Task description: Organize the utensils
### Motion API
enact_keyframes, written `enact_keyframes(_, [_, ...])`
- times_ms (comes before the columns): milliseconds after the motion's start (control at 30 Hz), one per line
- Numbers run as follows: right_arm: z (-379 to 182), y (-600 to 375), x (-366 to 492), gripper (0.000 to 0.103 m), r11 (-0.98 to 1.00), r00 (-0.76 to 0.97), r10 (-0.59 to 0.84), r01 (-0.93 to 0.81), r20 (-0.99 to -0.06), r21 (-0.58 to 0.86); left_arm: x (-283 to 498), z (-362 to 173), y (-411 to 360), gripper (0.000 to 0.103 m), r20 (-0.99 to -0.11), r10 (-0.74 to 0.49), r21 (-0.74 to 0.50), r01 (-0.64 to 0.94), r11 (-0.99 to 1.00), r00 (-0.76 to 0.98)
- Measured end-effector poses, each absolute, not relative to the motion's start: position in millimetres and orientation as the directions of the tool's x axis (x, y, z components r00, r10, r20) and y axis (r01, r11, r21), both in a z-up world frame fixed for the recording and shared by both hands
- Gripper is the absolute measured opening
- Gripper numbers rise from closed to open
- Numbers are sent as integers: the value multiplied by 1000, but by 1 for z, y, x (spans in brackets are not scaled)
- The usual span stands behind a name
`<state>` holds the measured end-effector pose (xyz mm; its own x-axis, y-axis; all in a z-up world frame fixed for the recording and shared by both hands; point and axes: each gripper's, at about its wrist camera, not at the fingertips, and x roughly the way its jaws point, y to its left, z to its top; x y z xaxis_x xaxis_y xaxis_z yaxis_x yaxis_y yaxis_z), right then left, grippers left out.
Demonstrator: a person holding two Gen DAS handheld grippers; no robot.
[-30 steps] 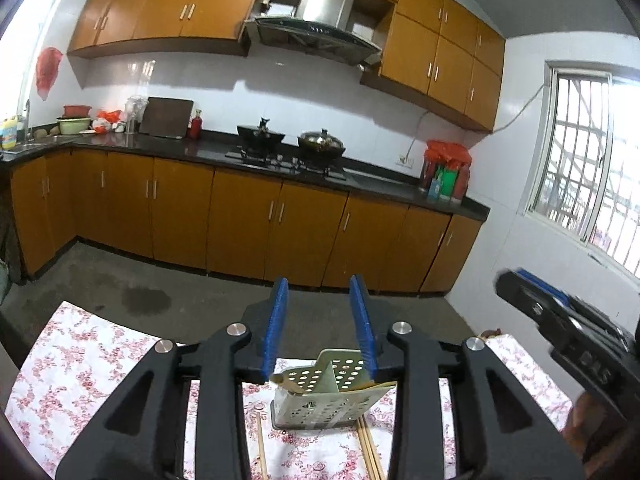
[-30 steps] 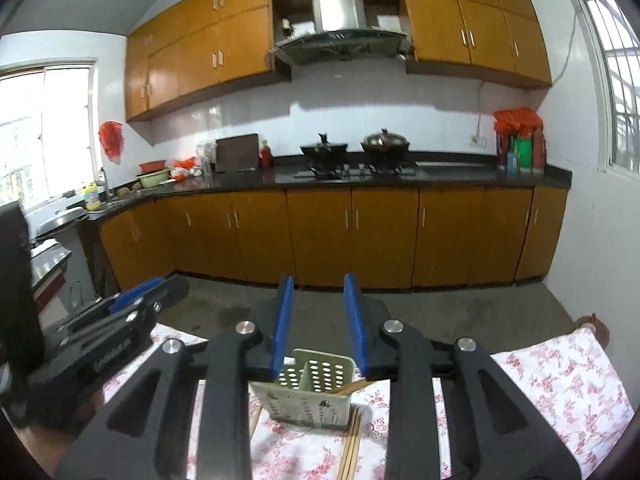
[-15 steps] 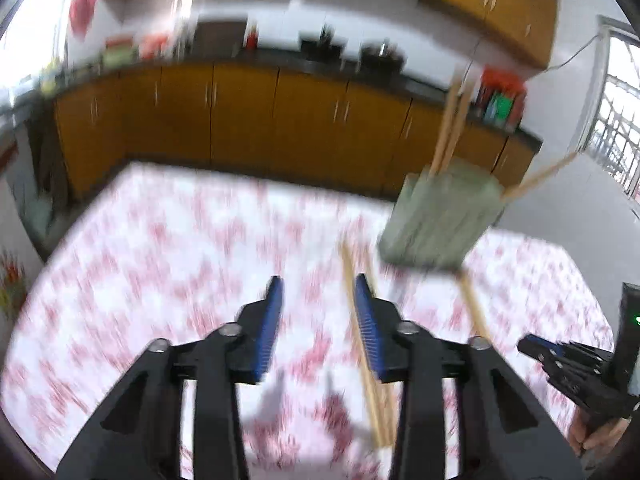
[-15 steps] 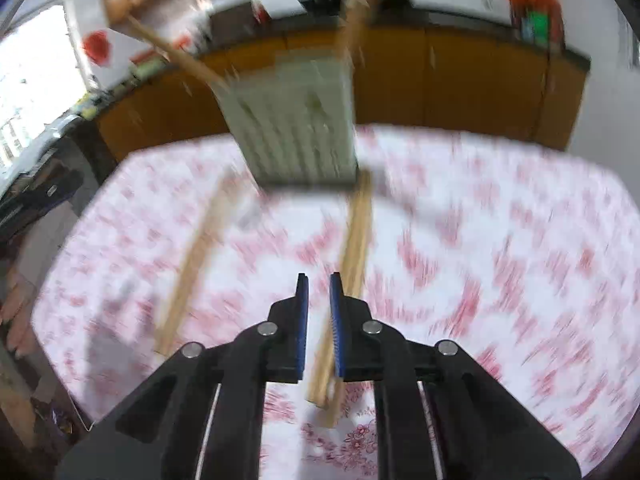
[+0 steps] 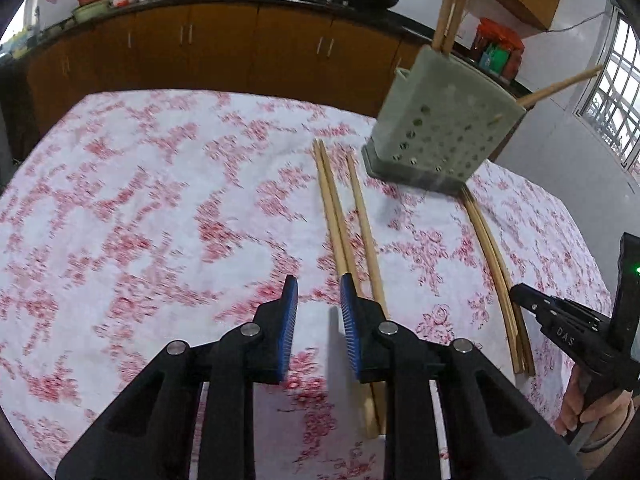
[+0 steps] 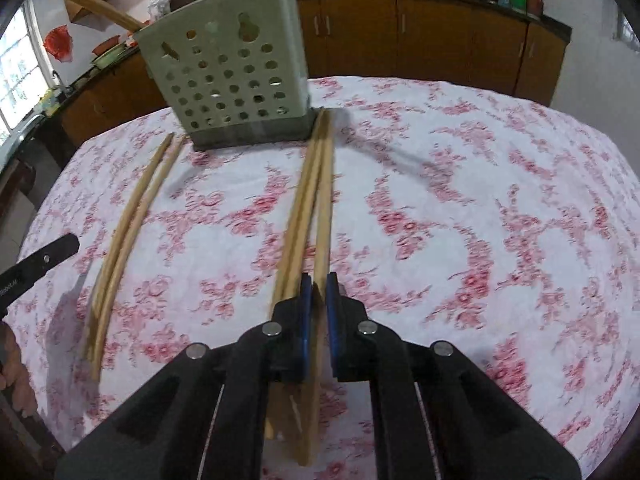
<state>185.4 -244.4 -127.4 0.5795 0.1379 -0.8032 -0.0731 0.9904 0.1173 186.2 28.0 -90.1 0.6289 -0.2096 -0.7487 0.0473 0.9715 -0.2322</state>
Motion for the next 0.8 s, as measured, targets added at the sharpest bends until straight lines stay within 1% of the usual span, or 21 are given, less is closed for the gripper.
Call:
enact_keyframes(133, [-129, -248, 185, 9, 990, 580, 143, -74, -802, 123, 188, -98, 18, 22, -761, -222, -231, 66, 971, 610])
enact_keyframes(200, [-128, -246, 184, 10, 990, 582, 140, -81, -801, 114, 190, -101, 15, 19, -769, -218, -220, 70, 973, 601])
enact_keyframes(267, [-129, -245, 182, 10, 991, 586, 132, -86, -800, 101, 191, -106, 10, 16, -778, -205, -201, 73, 977, 594])
enact_keyframes(500, [-129, -242, 179, 11, 993, 598, 117, -87, -793, 81, 189, -108, 0, 13, -779, -190, -168, 92, 981, 597])
enact_keyframes(567, [-130, -241, 178, 11, 993, 602, 111, -91, -791, 71, 189, -108, -4, 12, -776, -162, -133, 92, 987, 610])
enact_keyframes(600, [-130, -240, 178, 11, 993, 605, 109, -93, -789, 66, 189, -109, -4, 8, -775, -155, -127, 89, 988, 613])
enact_keyframes(700, [-130, -241, 179, 9, 994, 614, 98, -93, -783, 52, 194, -108, 2, 8, -776, -131, -116, 64, 991, 617])
enact_keyframes(800, [-131, -249, 185, 8, 998, 630, 64, -54, -774, 38, 204, -108, 20, 7, -776, -93, -109, 12, 994, 623])
